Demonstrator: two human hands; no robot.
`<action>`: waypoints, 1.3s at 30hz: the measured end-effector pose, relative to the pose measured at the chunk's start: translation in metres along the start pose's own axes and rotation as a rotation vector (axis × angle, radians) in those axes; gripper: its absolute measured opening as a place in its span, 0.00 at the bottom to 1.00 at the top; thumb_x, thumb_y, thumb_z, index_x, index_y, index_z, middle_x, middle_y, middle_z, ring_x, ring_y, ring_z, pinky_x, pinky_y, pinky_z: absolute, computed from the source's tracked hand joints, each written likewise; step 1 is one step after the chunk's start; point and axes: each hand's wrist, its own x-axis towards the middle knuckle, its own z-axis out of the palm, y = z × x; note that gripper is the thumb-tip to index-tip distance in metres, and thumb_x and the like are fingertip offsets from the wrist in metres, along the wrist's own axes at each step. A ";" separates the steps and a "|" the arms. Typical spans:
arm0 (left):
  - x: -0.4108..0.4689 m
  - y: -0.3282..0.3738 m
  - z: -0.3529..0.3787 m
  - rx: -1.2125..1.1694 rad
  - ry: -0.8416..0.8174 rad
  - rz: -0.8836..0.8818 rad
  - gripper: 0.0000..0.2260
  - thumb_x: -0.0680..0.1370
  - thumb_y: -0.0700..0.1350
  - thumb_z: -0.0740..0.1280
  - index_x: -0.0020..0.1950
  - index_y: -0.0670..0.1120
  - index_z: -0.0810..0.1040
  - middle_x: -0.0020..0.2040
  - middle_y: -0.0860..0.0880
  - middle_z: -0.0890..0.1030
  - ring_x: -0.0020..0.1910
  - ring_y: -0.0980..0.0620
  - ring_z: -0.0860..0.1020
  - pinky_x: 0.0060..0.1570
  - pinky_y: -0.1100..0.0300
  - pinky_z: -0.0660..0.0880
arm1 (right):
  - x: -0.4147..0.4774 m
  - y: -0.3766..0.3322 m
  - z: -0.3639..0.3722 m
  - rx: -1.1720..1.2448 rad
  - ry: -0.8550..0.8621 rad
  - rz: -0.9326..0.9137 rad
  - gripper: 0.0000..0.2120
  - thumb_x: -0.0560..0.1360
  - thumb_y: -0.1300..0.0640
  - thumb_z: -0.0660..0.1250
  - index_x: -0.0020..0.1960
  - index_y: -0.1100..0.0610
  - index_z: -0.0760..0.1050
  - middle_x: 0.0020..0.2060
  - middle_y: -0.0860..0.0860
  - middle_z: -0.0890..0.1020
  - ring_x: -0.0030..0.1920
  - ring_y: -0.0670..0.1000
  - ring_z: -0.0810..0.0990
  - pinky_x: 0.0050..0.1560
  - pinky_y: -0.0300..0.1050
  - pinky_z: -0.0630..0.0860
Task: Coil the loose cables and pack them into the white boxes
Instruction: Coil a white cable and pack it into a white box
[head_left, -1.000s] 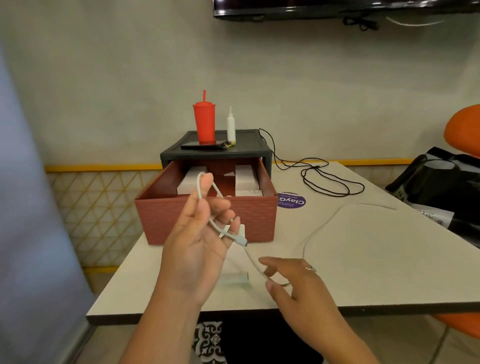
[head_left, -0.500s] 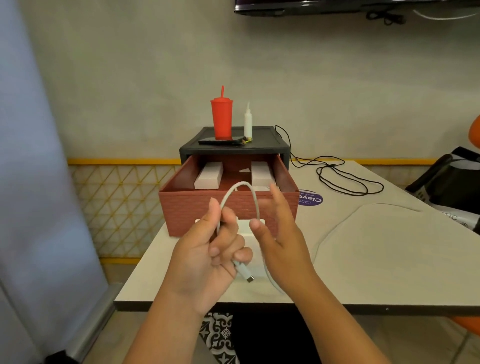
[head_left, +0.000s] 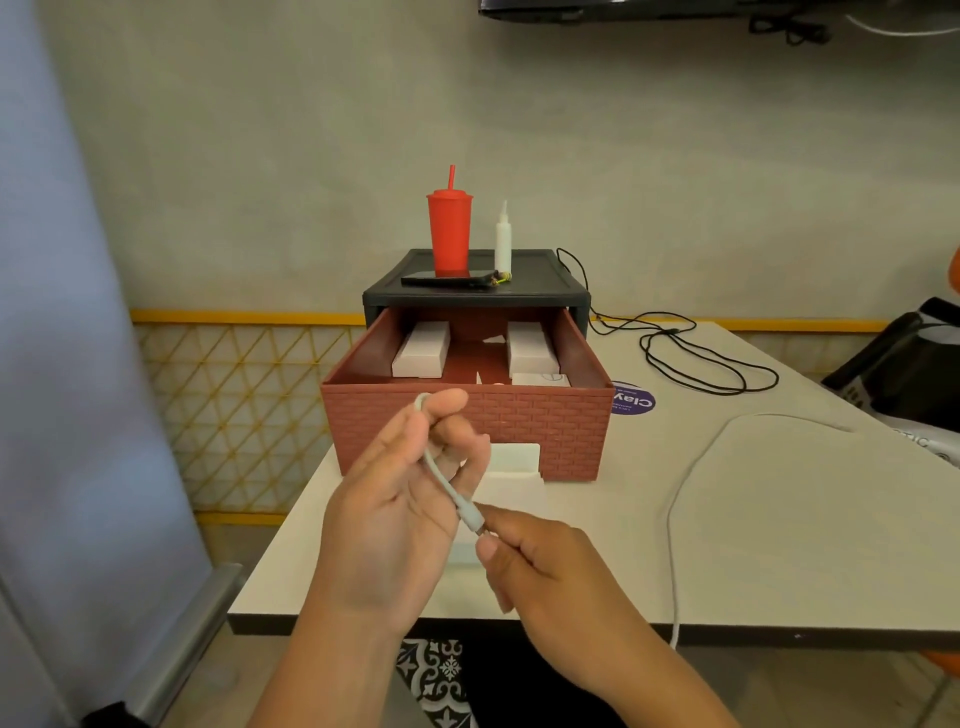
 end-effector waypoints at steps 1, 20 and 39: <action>0.001 -0.002 -0.001 0.011 -0.029 0.016 0.10 0.70 0.50 0.68 0.44 0.46 0.84 0.37 0.49 0.81 0.43 0.54 0.81 0.55 0.58 0.77 | -0.001 0.000 -0.002 -0.009 -0.008 0.017 0.20 0.80 0.56 0.58 0.32 0.39 0.71 0.27 0.46 0.71 0.31 0.42 0.67 0.35 0.37 0.64; -0.003 -0.026 -0.003 0.959 -0.224 -0.013 0.13 0.75 0.51 0.58 0.35 0.46 0.76 0.26 0.54 0.72 0.28 0.57 0.69 0.33 0.67 0.68 | -0.005 -0.018 -0.052 -0.378 0.122 -0.164 0.08 0.70 0.50 0.66 0.48 0.40 0.77 0.38 0.33 0.80 0.39 0.38 0.78 0.39 0.29 0.71; -0.007 -0.027 0.022 0.448 0.032 -0.282 0.12 0.68 0.54 0.71 0.33 0.47 0.77 0.34 0.49 0.78 0.35 0.53 0.75 0.44 0.57 0.77 | 0.015 -0.011 -0.043 0.110 0.523 -0.089 0.11 0.75 0.53 0.64 0.35 0.52 0.74 0.27 0.42 0.75 0.29 0.40 0.71 0.30 0.30 0.67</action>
